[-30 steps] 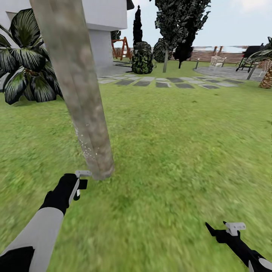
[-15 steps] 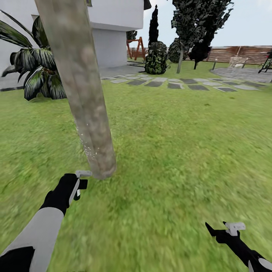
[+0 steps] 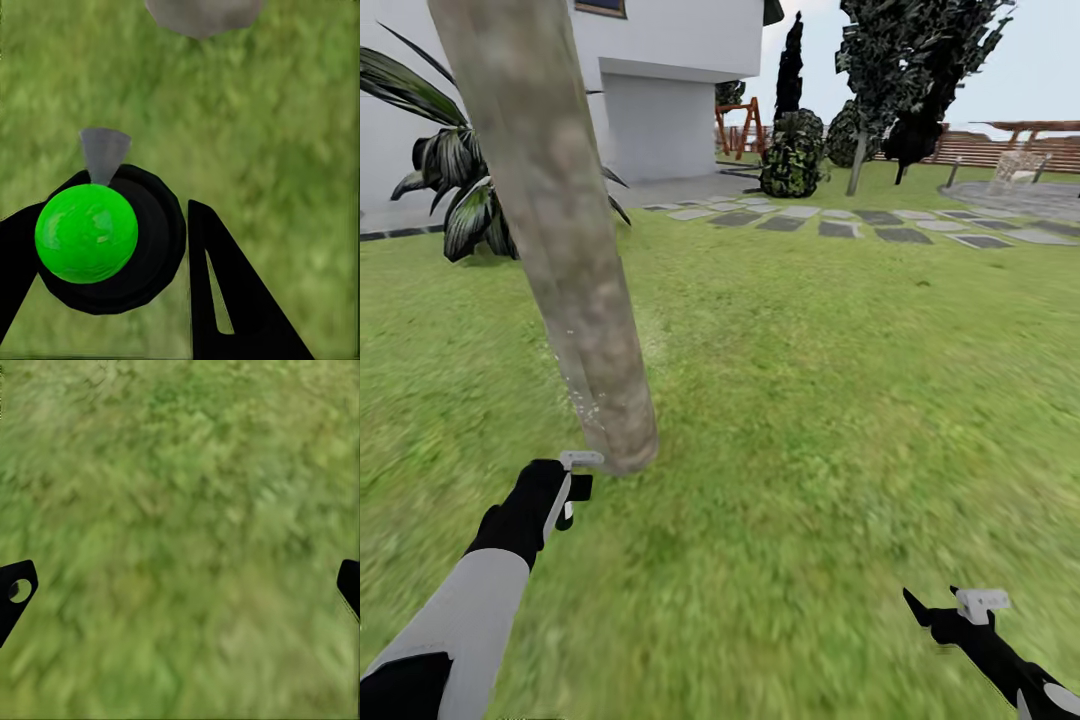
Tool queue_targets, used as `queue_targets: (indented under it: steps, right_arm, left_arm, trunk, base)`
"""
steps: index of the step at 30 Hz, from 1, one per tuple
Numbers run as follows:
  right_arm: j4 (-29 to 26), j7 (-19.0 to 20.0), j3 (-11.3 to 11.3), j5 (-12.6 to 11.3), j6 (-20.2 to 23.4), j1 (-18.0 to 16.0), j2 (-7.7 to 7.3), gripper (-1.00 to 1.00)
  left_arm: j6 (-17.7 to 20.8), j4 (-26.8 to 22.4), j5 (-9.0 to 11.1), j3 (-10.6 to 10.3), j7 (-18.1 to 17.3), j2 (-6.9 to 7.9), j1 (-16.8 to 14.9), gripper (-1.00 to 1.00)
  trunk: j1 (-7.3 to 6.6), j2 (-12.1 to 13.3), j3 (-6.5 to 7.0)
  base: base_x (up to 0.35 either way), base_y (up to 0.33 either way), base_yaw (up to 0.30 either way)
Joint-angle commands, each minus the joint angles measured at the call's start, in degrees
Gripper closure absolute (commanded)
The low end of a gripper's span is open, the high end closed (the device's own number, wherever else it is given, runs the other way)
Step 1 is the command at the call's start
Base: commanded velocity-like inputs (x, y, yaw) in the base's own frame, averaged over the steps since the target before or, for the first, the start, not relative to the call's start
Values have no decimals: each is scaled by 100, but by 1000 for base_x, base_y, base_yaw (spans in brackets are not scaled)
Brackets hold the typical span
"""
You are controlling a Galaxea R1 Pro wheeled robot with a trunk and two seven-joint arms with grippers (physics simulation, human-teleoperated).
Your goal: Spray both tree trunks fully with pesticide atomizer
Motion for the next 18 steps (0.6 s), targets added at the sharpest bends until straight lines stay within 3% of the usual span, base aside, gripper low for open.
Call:
queue_targets:
  steps: [1, 5, 9, 14, 18]
  right_arm:
    - [0, 0, -1, 0, 0, 0, 0, -100]
    - [0, 0, -4, 0, 0, 0, 0, -100]
    - [0, 0, -7, 0, -2, 0, -7, -100]
    - [0, 0, -7, 0, -6, 0, -9, -100]
    - [0, 0, -7, 0, -7, 0, -9, -100]
  left_arm:
    - [0, 0, -4, 0, 0, 0, 0, 100]
    - [0, 5, 2, 0, -5, -28, 0, 100]
    - [-21, 8, -3, -11, 3, -223, 1, 100]
    - [-25, -29, -8, -10, -11, -238, 0, 100]
    - [-37, -68, -13, -10, -22, -220, 0, 100]
  trunk:
    - [0, 0, 0]
    - [0, 0, 0]
    - [0, 0, 0]
    - [0, 0, 0]
    - [0, 0, 0]
  base:
    - [92, -309, 255]
    - [92, -309, 272]
    - [92, -309, 277]
    - [94, -309, 259]
    - [64, -190, 81]
